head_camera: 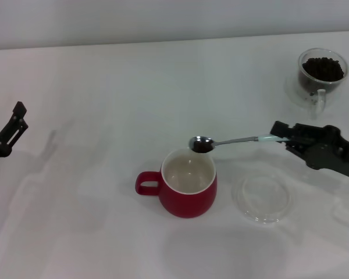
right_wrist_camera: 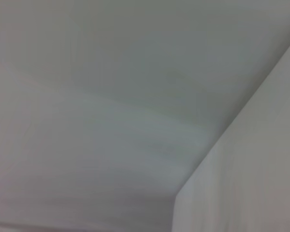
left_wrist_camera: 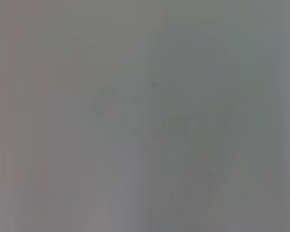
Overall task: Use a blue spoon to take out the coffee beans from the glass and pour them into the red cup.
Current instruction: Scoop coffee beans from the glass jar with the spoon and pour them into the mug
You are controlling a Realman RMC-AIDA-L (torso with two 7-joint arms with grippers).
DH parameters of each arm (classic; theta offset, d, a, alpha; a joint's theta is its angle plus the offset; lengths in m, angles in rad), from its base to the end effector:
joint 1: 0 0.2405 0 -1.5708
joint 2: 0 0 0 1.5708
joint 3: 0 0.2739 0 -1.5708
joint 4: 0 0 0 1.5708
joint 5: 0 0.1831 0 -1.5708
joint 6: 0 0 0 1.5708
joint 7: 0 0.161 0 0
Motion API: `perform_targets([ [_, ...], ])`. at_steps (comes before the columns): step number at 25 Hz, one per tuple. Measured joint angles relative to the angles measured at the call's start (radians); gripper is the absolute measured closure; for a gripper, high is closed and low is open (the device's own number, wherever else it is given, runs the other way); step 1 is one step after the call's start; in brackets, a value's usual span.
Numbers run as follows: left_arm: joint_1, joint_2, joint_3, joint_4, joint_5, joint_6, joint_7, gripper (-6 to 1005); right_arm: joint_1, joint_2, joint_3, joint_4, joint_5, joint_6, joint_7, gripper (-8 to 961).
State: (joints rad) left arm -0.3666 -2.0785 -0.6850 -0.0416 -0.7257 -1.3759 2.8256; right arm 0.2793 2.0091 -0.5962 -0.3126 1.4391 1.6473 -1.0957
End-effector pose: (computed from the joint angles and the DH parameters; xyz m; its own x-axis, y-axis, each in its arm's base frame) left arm -0.3217 0.2965 -0.0223 0.6923 -0.0443 0.7202 0.6610 -0.3614 -0.6576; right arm 0.3187 0.2473 -0.0041 -0.2519 -0.7720 -0.5836 -0.8242 -0.1449 0.5475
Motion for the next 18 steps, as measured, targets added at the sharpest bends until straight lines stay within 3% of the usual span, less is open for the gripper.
perform_targets([
  [18,0.000,0.002,-0.004,0.008,-0.003,-0.002,0.000,123,0.047,0.002,-0.048,0.053,-0.001,-0.011,-0.094,803],
])
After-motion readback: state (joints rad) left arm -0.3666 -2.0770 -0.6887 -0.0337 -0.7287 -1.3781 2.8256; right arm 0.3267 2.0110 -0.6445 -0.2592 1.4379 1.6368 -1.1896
